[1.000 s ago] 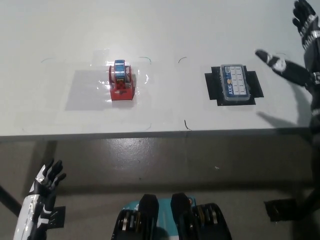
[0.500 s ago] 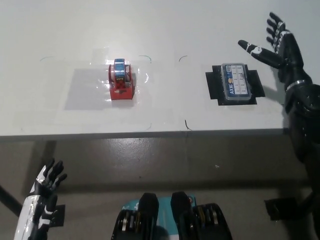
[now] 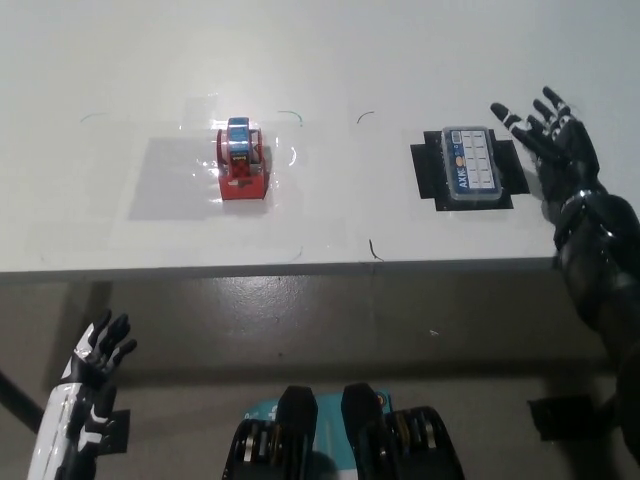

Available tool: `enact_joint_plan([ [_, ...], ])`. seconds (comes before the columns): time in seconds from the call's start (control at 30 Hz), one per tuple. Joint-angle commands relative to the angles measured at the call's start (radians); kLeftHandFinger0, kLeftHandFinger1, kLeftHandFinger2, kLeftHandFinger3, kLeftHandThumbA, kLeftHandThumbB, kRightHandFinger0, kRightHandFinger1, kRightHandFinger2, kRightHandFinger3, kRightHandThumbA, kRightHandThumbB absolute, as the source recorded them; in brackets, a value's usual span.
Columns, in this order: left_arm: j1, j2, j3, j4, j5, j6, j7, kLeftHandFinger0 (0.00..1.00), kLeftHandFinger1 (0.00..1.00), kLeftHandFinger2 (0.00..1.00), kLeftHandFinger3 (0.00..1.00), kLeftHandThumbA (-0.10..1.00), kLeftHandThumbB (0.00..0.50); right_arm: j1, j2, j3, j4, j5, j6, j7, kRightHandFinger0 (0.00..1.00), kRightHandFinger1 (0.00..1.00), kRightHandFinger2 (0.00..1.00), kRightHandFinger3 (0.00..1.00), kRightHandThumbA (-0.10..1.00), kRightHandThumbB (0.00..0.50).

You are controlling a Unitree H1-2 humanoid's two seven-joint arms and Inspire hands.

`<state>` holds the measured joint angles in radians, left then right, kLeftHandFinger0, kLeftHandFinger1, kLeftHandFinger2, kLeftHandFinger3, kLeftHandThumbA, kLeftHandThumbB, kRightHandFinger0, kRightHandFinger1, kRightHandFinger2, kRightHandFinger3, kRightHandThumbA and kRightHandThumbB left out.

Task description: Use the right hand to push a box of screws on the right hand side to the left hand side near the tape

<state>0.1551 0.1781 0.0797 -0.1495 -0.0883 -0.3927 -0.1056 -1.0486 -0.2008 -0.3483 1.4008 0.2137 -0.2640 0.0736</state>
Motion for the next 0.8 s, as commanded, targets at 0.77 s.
enact_joint_plan([
  [0.77, -0.037, 0.019, 0.012, -0.021, -0.013, -0.024, -0.005, 1.00, 1.00, 1.00, 1.00, 0.85, 0.189, 0.016, 0.182, -0.035, 0.010, 0.098, -0.050, 0.032, 1.00, 1.00, 1.00, 1.00, 1.00, 0.302],
])
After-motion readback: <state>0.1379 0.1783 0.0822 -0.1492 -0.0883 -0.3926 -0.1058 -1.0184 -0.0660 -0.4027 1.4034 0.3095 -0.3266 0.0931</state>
